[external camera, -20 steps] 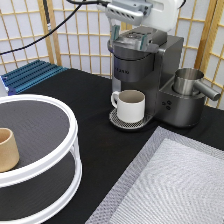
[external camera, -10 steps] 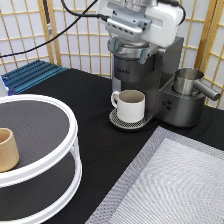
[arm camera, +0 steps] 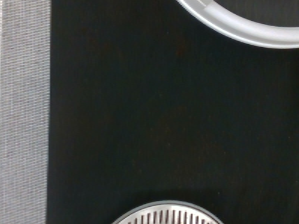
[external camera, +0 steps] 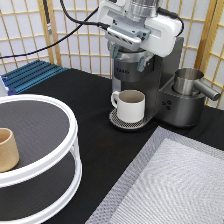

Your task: Make coffee

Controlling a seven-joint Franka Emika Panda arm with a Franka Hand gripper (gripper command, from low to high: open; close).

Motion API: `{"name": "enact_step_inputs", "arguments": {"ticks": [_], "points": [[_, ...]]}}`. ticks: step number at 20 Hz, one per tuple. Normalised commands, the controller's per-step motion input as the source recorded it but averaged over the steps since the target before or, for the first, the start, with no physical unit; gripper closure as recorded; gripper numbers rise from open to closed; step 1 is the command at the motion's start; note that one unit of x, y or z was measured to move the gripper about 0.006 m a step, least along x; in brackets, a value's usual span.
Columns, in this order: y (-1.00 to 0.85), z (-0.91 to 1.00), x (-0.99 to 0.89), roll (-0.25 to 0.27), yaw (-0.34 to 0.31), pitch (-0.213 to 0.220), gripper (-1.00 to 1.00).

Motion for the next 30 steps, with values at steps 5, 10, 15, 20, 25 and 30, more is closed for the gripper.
{"name": "enact_step_inputs", "arguments": {"ticks": [5,10,15,20,25,30], "points": [[-0.26,0.33,-0.15,0.031,0.007,-0.076,-1.0],[0.16,0.26,-0.33,-0.039,0.187,-0.181,-1.0],[0.01,0.12,-0.04,-0.034,0.332,-0.182,-1.0],[0.0,0.0,0.0,0.026,0.355,-0.165,-1.0],[0.0,-0.05,0.0,0.014,0.373,-0.067,-1.0],[0.0,-0.08,-0.1,0.0,0.375,0.0,-1.0]]}}
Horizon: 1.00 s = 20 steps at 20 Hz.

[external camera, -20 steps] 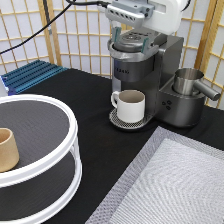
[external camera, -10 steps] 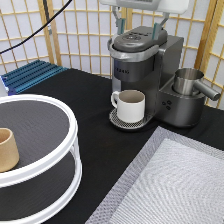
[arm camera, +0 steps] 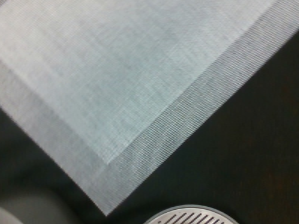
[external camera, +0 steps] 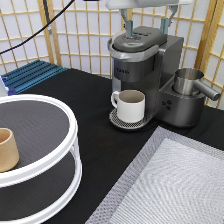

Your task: Make coffee

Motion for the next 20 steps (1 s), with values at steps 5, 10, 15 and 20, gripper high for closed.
{"name": "enact_step_inputs", "arguments": {"ticks": [5,10,15,20], "points": [[0.04,-0.06,-0.4,0.0,0.332,0.0,-1.0],[0.23,0.35,-0.75,-0.017,0.195,-0.028,-1.0],[0.16,0.15,-0.94,0.0,0.139,-0.087,-1.0],[-0.2,0.11,-0.85,0.057,0.033,-0.124,-1.0]]}}
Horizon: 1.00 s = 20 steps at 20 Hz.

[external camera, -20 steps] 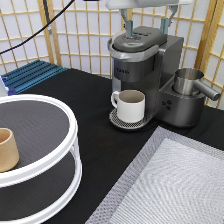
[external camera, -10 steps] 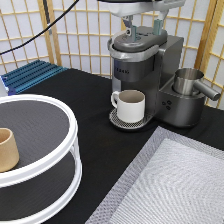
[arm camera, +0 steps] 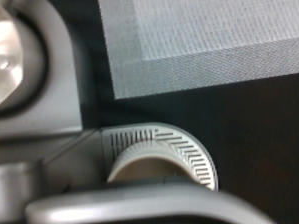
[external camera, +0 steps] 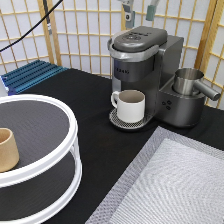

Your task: Make coffee

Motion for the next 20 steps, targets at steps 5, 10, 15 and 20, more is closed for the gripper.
{"name": "enact_step_inputs", "arguments": {"ticks": [5,10,15,20], "points": [[-0.54,-0.1,-0.66,0.114,0.002,-0.146,-1.0],[-0.51,-0.26,-0.49,0.119,0.01,-0.157,-1.0],[-0.03,-0.46,-0.27,0.036,0.051,-0.106,-1.0],[0.1,-0.42,-0.27,-0.001,0.048,-0.067,-1.0]]}}
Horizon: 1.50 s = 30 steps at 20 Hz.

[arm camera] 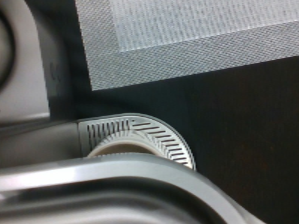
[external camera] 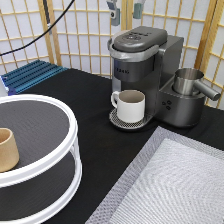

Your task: Make coffee

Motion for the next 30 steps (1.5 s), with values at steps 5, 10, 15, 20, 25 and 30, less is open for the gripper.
{"name": "enact_step_inputs", "arguments": {"ticks": [5,10,15,20,25,30], "points": [[-0.01,-0.49,-0.51,0.0,0.022,-0.048,-1.0],[-0.15,-0.39,-0.48,0.0,0.015,-0.073,-1.0],[-0.04,-0.3,-0.31,-0.004,0.024,-0.071,-1.0],[0.0,-0.87,-0.05,-0.003,0.068,-0.034,-1.0],[0.2,-0.5,0.53,-0.074,0.04,0.036,-1.0],[0.04,-0.12,0.05,-0.017,0.035,0.033,-1.0]]}}
